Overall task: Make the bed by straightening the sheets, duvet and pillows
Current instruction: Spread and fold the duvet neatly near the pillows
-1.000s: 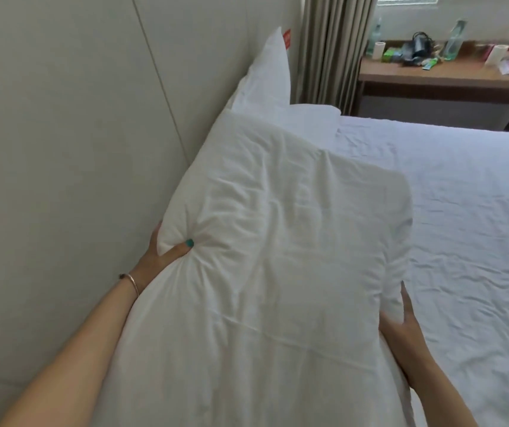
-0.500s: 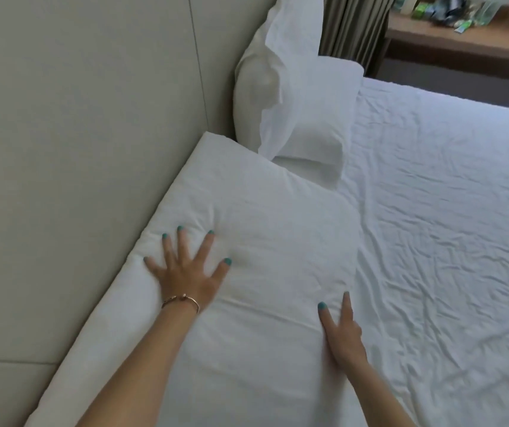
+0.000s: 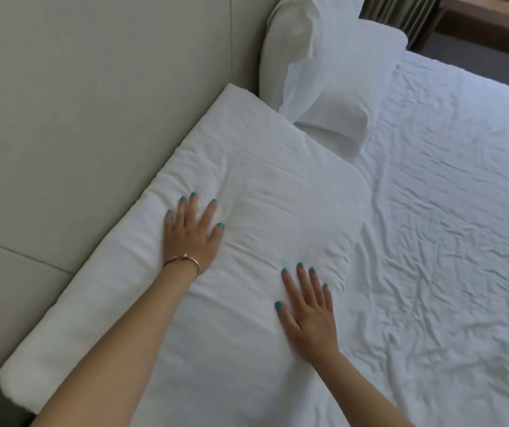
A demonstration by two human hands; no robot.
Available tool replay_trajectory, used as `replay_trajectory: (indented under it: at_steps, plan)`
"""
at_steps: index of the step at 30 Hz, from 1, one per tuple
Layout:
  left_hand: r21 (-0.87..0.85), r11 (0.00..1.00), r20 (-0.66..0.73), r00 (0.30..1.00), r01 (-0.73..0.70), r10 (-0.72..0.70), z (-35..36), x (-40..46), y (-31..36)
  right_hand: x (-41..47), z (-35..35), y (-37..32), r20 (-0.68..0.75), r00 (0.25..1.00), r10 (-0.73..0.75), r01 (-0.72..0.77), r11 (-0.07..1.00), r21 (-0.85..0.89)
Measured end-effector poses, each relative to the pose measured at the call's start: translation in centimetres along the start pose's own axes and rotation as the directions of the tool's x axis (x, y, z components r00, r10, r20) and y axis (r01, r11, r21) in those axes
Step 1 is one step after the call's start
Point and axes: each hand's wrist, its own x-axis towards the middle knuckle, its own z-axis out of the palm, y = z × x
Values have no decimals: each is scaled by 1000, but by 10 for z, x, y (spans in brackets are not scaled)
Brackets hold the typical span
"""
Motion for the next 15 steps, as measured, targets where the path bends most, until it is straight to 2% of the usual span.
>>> replay_trajectory:
  at_steps: [4,6,9,11,12,13,14,15]
  plan:
    - [-45,998,-80,996,-36,32,16,-99,10,-25,7,-12,52,991,125,-127,991,48]
    - [-63,997,-75,996,34,-39,27,-151,21,-39,11,-22,85,984,156,-163,983,80]
    - [-119,983,-15,990,138,-140,49,-228,44,-65,13,-25,130,985,109,-120,989,81]
    - [-128,960,44,969,249,-245,63,-277,57,-84,13,-21,167,971,174,-200,967,159]
    - [-144,923,88,933,358,-348,67,-297,60,-91,10,-20,189,944,270,-313,912,263]
    - [-174,848,129,866,500,-484,69,-314,62,-97,7,-19,242,900,364,-433,817,382]
    - [-216,731,188,762,648,-620,70,-325,61,-102,4,-17,313,860,404,-510,715,479]
    - [-262,609,245,662,749,-708,71,-330,58,-106,1,-16,356,845,398,-534,658,531]
